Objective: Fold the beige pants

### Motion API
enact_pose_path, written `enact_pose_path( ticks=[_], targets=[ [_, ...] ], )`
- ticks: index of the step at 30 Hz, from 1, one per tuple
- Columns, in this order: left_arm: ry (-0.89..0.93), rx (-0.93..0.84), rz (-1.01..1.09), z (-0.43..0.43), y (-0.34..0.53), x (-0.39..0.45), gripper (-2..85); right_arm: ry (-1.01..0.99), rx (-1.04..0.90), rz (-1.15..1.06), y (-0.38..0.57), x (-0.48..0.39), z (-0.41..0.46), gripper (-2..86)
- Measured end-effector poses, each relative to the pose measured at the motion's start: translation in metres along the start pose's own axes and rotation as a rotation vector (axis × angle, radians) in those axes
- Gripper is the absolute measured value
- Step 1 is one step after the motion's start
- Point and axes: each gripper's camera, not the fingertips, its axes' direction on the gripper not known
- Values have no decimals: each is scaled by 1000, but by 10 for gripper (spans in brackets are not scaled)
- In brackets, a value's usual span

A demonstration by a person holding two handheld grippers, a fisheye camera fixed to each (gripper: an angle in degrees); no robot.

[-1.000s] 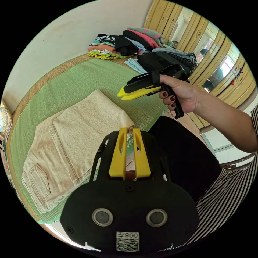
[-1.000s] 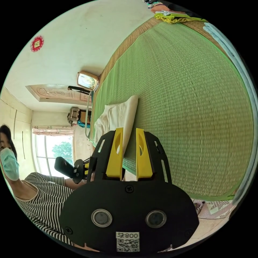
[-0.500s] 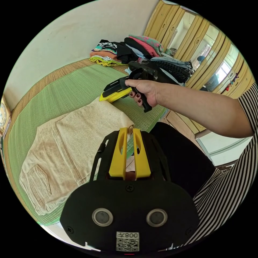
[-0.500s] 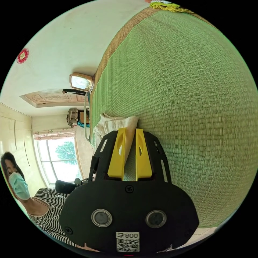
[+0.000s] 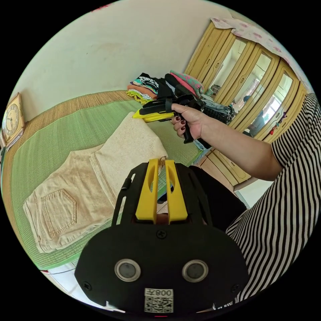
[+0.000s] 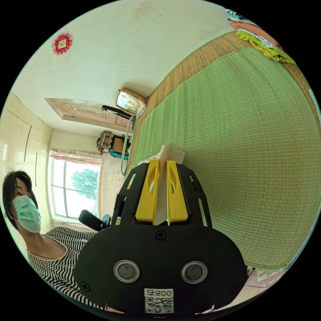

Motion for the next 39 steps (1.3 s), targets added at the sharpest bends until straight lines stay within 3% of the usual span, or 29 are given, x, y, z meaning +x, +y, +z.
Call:
enact_pose_path(
  ticks=[9, 19, 39],
  targets=[
    [-28, 161, -170, -157, 5, -49, 24, -68, 4, -102, -10, -44, 79, 46],
    [-74, 289, -435, -305, 37, -147, 27, -45, -114, -165, -48, -59, 236, 27],
    [-12, 406, -861, -468, 97, -305, 26, 155, -355, -211, -111, 2, 496, 28]
  ],
)
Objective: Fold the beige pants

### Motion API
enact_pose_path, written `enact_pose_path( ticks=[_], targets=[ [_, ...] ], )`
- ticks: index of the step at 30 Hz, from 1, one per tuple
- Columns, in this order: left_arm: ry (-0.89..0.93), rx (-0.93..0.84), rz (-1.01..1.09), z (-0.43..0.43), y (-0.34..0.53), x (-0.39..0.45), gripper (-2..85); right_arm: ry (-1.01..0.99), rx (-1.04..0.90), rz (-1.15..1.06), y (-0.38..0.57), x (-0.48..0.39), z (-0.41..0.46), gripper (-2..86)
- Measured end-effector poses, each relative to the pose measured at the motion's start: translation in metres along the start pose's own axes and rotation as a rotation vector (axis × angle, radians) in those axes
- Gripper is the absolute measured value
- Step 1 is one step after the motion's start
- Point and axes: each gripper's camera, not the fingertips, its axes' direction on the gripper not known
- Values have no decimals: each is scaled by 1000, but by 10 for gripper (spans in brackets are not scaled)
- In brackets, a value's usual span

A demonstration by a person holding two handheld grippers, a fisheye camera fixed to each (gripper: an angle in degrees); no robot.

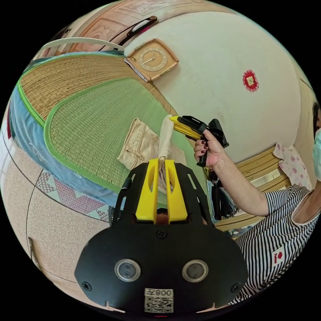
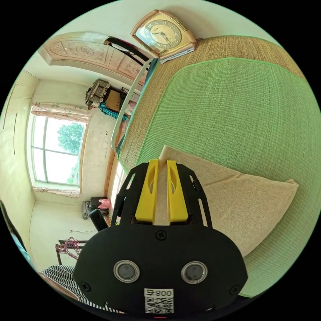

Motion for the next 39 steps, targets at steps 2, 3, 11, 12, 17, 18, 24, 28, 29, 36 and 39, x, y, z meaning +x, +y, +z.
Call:
enact_pose_path(
  ticks=[2, 3, 11, 12, 17, 18, 24, 28, 29, 36, 39],
  targets=[
    [1, -2, -25, -5, -6, -5, 26, 10, -26, 14, -10, 14, 21, 32],
    [4, -1, -36, -9, -10, -8, 26, 12, -31, 15, -12, 18, 25, 34],
    [8, 15, -97, -25, -24, -15, 26, -15, -88, -47, -33, 61, 63, 28],
    [13, 28, -99, -28, -24, -14, 25, -20, -93, -56, -33, 63, 64, 26],
    [-113, 129, -88, -55, -18, 6, 9, 28, -97, -198, -28, 69, 69, 7],
    [-144, 153, -44, -60, -17, 20, 7, 47, -103, -214, -28, 68, 72, 6],
    [-249, 39, 127, -23, -29, 63, 2, 301, -197, -386, -32, 58, 122, 2],
    [-376, -44, 141, 7, -25, 61, 1, 376, -189, -479, -22, 59, 141, 1],
    [-373, -41, 145, 8, -24, 61, 1, 386, -181, -512, -18, 60, 144, 2],
    [-358, -3, 152, 8, -11, 72, 1, 401, -196, -559, -17, 65, 150, 2],
    [-322, 22, 249, 8, -3, 96, 2, 314, -181, -568, -19, 65, 125, 2]
  ],
)
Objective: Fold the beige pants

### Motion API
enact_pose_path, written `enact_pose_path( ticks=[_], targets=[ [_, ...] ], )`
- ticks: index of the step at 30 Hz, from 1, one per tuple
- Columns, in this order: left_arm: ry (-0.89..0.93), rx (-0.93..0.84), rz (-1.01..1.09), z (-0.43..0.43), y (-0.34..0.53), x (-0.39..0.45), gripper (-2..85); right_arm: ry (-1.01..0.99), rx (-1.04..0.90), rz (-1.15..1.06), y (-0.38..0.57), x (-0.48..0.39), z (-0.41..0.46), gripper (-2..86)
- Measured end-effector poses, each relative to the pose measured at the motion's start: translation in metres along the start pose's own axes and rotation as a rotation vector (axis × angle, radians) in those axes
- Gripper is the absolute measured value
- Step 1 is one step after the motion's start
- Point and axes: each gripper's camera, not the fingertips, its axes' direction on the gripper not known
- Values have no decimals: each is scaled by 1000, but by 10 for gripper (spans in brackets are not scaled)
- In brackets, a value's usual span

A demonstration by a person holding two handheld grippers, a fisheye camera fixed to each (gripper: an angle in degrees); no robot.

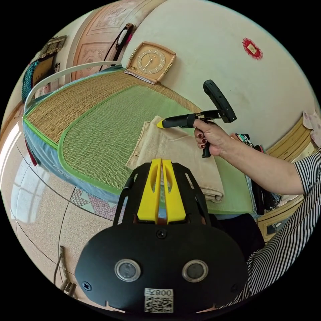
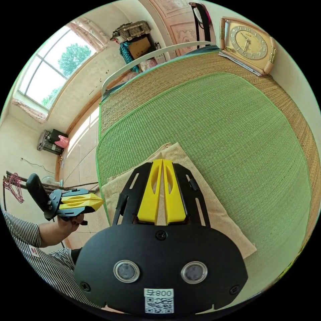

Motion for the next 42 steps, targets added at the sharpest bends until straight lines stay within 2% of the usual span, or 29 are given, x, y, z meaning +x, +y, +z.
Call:
enact_pose_path(
  ticks=[4, 8, 12, 15, 19, 23, 27, 30, 32, 35, 42],
  targets=[
    [-24, -72, 85, 20, 11, 23, 2, 46, 53, 31, 40, 10, -36, 2],
    [-20, -112, 59, 42, 24, 19, 2, 126, -12, 154, 80, 42, -27, 1],
    [22, -117, 24, 45, 30, 16, 1, 5, 14, 217, 89, 64, -32, 1],
    [-6, -111, 63, 42, 36, 29, 1, 21, 87, 198, 97, 60, -61, 1],
    [76, -120, 144, 50, 44, 54, 1, 102, 133, 289, 130, 75, -88, 1],
    [31, -199, 158, 80, 50, 65, 2, 22, 77, 373, 146, 101, -81, 1],
    [28, -215, 116, 91, 56, 64, 2, -25, 105, 305, 147, 81, -104, 1],
    [7, -206, 129, 92, 62, 69, 2, -135, 108, 212, 165, 43, -118, 1],
    [0, -216, 132, 96, 65, 71, 2, -222, 44, 155, 182, 15, -110, 1],
    [13, -233, 101, 108, 69, 68, 3, -155, -12, 140, 195, 3, -94, 2],
    [32, -220, 67, 110, 77, 73, 2, -227, -33, 181, 181, 22, -110, 2]
  ],
)
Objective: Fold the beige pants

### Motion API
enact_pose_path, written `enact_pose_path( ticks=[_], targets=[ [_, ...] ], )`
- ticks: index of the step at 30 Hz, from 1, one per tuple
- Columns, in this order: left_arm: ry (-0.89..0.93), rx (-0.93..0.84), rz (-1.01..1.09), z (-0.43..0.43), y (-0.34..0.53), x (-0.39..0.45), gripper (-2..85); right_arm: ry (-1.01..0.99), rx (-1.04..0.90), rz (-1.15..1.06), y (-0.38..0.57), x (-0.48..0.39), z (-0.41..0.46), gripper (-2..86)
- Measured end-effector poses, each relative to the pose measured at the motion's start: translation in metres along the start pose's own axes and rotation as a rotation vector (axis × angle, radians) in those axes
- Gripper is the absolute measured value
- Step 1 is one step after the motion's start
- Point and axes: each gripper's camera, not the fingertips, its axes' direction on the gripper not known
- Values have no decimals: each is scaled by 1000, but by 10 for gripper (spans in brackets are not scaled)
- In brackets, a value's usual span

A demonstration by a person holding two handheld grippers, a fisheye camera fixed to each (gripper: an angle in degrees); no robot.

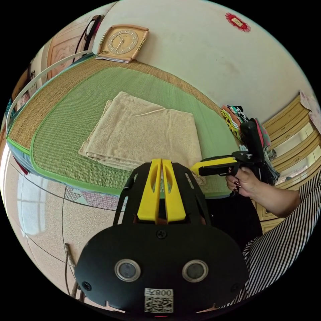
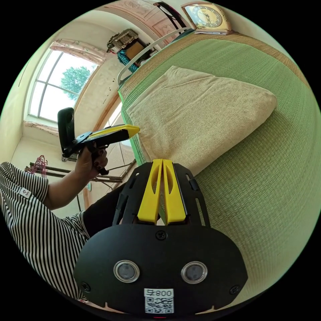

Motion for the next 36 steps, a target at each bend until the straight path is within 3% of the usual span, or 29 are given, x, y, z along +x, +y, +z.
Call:
enact_pose_path(
  ticks=[8, 15, 24, 36],
  targets=[
    [32, -34, 28, 11, 15, 19, 3, 3, 45, 36, -1, -9, -31, 2],
    [127, -185, 111, 44, 18, 41, 10, -80, 70, 139, -13, 5, -72, 3],
    [200, -313, 117, 86, 0, 49, 53, -313, 157, 388, 14, 57, -124, 35],
    [247, -350, 70, 95, -16, 27, 6, -556, 185, 556, 4, 90, -137, 84]
  ],
)
